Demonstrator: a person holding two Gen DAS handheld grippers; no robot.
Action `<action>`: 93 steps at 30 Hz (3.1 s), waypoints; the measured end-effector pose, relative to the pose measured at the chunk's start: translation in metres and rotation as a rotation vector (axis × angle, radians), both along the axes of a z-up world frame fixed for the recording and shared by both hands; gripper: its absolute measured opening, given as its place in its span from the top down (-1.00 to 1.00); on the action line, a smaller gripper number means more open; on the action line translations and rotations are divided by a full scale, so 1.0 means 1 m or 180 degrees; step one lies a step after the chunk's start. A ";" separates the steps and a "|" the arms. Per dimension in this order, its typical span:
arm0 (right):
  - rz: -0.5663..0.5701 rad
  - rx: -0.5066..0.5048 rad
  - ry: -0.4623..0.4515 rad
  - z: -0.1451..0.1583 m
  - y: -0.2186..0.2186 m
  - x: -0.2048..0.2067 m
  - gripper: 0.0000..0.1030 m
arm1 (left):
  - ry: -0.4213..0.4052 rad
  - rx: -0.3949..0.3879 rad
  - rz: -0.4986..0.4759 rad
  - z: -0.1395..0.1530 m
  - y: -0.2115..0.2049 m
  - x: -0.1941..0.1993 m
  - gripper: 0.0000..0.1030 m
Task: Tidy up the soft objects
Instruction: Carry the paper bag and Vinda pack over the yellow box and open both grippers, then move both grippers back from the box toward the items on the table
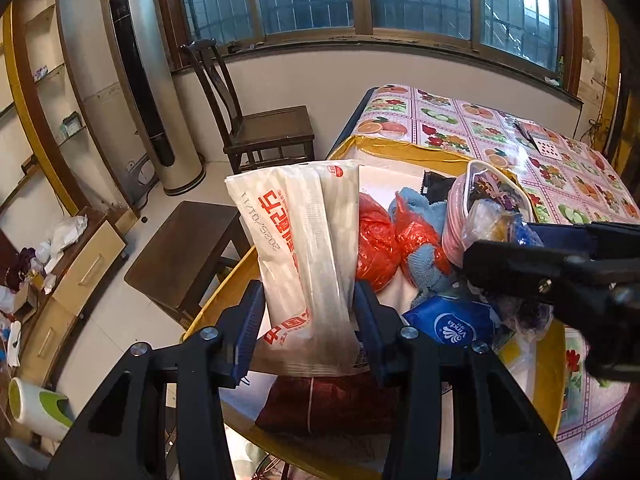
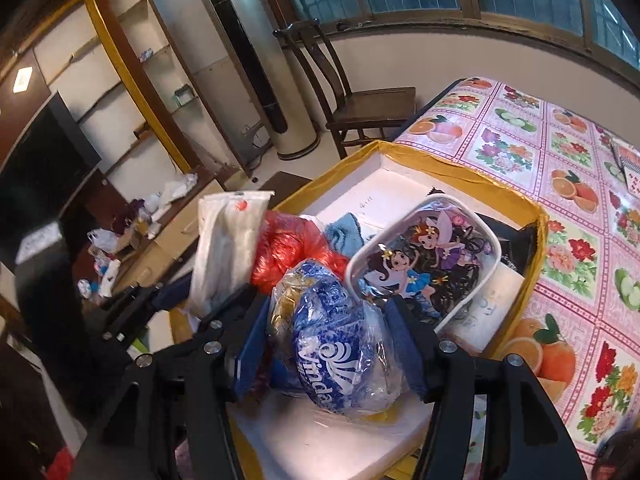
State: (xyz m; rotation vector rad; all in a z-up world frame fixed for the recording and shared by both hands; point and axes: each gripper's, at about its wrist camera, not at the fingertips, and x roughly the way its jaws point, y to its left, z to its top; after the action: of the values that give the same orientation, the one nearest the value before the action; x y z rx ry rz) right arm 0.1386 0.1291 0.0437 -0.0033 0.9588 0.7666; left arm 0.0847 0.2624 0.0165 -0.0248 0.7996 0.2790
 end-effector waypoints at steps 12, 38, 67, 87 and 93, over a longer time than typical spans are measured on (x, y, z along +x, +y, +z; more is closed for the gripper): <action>-0.0059 0.0127 -0.0097 0.027 -0.030 -0.012 -0.38 | -0.0027 -0.0233 0.0090 0.008 0.014 -0.012 -0.44; -0.0193 -0.1679 -0.0519 -0.056 -0.080 -0.012 -0.47 | 0.0025 -0.0534 -0.0448 0.008 -0.061 -0.082 -0.44; 0.1047 -0.1785 -0.0676 -0.049 -0.050 -0.019 -0.99 | 0.0204 -0.0745 -0.0812 0.007 -0.078 -0.104 -0.49; 0.1202 -0.1727 0.0133 -0.108 -0.045 -0.004 -0.15 | 0.0363 -0.0866 -0.0834 -0.008 -0.083 -0.102 -0.49; 0.0978 -0.1766 0.0198 -0.125 -0.083 -0.010 -0.14 | 0.0431 -0.0961 -0.1028 -0.012 -0.102 -0.101 -0.49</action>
State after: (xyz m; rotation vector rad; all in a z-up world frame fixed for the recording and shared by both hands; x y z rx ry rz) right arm 0.1285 0.0463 -0.0808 -0.6249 1.2216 0.7604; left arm -0.0166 0.1602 0.0043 -0.1603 0.9603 -0.1488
